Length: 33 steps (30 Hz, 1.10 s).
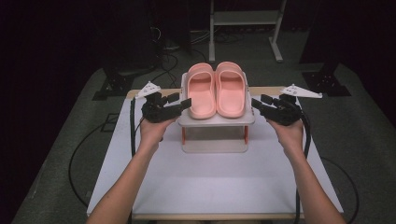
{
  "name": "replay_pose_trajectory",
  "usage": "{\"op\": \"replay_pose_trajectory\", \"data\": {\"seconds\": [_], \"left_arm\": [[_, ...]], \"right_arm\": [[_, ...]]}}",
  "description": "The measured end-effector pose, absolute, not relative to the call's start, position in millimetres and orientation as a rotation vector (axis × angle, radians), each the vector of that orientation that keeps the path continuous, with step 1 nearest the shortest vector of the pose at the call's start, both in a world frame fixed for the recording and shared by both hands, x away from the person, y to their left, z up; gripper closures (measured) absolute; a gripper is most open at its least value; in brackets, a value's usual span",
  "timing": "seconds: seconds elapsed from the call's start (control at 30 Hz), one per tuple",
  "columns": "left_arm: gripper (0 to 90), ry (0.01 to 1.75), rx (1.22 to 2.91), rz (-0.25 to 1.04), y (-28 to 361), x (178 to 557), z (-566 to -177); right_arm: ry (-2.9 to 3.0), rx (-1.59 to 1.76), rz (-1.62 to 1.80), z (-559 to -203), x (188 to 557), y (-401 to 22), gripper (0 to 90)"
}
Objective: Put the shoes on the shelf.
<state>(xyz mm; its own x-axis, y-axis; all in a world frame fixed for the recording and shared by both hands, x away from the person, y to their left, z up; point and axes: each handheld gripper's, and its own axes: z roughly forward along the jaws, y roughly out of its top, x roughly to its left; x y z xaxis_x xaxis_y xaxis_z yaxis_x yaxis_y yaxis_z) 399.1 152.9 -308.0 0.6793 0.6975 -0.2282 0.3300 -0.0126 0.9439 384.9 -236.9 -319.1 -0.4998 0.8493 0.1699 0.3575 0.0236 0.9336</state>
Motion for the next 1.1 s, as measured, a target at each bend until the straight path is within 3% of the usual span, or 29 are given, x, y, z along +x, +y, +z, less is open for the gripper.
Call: {"op": "replay_pose_trajectory", "data": {"seconds": [1.1], "left_arm": [[29.2, 0.839, 1.603, 0.348, 163, 381, -320]], "right_arm": [[1.871, 1.207, 1.484, -334, 363, -249, 43.3]]}}
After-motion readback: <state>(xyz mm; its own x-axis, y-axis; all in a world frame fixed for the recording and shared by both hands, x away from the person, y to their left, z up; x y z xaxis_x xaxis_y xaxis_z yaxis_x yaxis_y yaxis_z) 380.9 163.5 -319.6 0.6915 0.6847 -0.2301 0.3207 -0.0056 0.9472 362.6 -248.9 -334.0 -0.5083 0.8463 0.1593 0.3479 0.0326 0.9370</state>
